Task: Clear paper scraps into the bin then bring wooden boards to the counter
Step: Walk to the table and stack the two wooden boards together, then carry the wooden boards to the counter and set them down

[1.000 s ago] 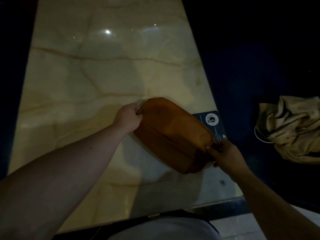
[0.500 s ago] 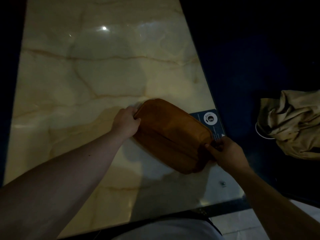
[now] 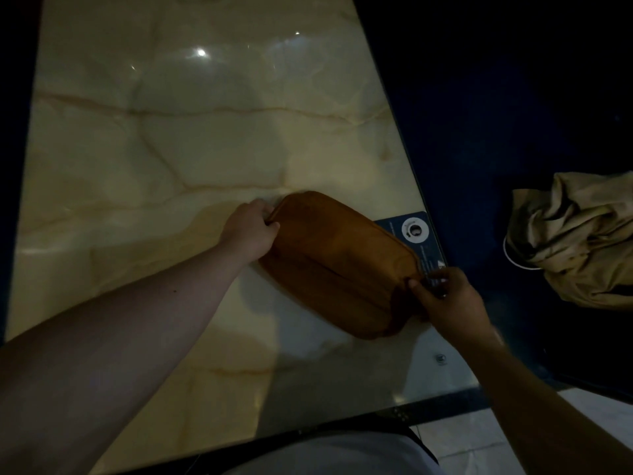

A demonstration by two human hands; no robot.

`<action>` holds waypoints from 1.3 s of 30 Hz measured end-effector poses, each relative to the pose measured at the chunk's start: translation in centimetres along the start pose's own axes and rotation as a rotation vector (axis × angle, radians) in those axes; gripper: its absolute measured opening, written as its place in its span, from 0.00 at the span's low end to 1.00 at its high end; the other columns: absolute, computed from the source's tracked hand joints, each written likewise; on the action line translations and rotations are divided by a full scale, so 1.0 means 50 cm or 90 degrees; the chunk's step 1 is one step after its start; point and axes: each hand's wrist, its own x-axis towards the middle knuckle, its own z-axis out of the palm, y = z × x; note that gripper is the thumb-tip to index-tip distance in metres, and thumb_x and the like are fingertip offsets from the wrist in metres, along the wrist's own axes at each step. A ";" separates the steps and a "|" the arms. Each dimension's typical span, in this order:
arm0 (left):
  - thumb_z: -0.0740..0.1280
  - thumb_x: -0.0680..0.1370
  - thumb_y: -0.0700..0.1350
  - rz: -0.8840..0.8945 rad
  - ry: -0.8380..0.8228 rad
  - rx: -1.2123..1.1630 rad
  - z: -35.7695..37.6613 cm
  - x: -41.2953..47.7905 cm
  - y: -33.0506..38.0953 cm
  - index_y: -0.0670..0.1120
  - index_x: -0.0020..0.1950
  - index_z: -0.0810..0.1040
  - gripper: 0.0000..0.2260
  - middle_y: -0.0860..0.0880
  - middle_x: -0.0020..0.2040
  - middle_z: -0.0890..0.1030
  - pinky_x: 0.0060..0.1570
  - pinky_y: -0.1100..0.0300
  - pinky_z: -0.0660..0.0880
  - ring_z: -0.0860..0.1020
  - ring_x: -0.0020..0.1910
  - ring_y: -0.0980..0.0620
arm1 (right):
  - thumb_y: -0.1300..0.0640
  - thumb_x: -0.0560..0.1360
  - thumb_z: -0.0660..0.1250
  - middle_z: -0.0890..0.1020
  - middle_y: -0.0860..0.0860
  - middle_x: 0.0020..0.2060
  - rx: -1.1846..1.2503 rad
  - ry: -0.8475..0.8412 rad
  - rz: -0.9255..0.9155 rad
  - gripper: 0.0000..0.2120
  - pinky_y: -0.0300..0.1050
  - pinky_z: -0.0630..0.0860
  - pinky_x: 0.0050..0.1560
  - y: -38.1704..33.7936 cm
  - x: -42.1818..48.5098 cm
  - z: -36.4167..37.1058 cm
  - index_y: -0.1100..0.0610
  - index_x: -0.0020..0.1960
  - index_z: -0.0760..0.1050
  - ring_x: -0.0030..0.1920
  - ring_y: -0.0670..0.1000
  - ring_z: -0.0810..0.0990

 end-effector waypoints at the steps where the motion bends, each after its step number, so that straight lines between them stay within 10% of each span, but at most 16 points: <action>1: 0.69 0.72 0.46 0.004 -0.012 0.019 -0.001 0.007 0.007 0.44 0.55 0.76 0.13 0.41 0.55 0.80 0.53 0.51 0.73 0.77 0.54 0.41 | 0.47 0.72 0.72 0.78 0.48 0.44 0.021 -0.003 0.016 0.19 0.39 0.76 0.33 0.002 -0.006 0.001 0.53 0.57 0.70 0.40 0.48 0.81; 15: 0.62 0.77 0.56 0.091 -0.145 0.278 -0.007 0.047 0.057 0.37 0.60 0.74 0.23 0.36 0.57 0.78 0.53 0.51 0.72 0.76 0.55 0.37 | 0.51 0.72 0.72 0.74 0.50 0.46 0.068 -0.168 0.163 0.26 0.52 0.83 0.38 -0.015 -0.015 0.021 0.57 0.66 0.67 0.41 0.52 0.81; 30: 0.65 0.75 0.55 0.027 -0.023 0.050 -0.083 -0.095 0.039 0.40 0.50 0.71 0.18 0.40 0.47 0.78 0.40 0.53 0.70 0.77 0.46 0.41 | 0.33 0.72 0.58 0.74 0.50 0.48 0.147 -0.052 0.041 0.27 0.44 0.74 0.34 -0.048 -0.053 0.011 0.53 0.59 0.63 0.44 0.47 0.76; 39: 0.57 0.80 0.50 0.085 0.046 -0.180 -0.153 -0.199 0.007 0.45 0.59 0.74 0.13 0.47 0.51 0.78 0.44 0.55 0.70 0.76 0.49 0.47 | 0.46 0.79 0.58 0.75 0.51 0.40 0.207 0.045 -0.068 0.10 0.50 0.70 0.38 -0.156 -0.121 -0.052 0.51 0.47 0.71 0.39 0.52 0.75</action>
